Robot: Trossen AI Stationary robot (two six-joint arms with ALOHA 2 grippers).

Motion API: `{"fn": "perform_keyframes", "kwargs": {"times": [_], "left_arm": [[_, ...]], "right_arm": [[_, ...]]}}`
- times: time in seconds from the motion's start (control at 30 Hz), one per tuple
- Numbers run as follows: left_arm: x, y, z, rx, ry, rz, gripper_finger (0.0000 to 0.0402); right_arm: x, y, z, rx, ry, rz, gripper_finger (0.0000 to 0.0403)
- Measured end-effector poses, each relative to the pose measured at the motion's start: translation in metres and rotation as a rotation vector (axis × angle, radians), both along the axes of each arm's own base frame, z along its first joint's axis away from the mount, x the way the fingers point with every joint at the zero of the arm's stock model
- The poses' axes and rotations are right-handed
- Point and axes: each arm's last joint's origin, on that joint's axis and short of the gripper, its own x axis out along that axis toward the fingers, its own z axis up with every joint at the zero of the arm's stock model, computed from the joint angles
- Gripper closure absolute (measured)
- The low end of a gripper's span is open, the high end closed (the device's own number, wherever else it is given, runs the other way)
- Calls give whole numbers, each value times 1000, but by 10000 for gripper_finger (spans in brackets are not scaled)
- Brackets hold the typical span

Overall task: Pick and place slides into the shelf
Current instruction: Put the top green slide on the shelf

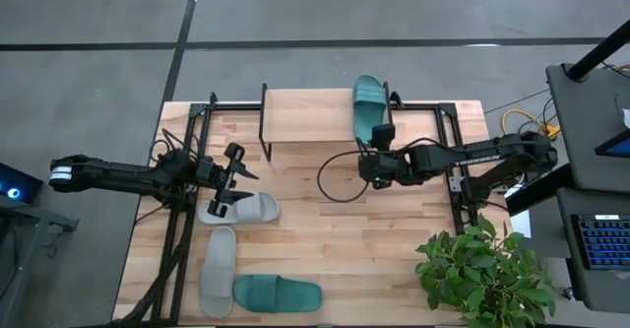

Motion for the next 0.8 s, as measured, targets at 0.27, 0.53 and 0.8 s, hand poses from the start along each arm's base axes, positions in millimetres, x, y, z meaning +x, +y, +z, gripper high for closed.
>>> {"fn": "perform_keyframes", "kwargs": {"times": [0.27, 0.53, 0.8], "left_arm": [[0, 0, 0, 0, 0, 0, 223], [0, 0, 0, 0, -1, 0, 223], [0, 0, 0, 0, -1, 0, 223]], "right_arm": [[-1, -3, 0, -15, -14, -32, 193], [-1, -6, -2, -17, -3, -40, 193], [-3, -13, -6, -15, 5, -71, 193]]}}
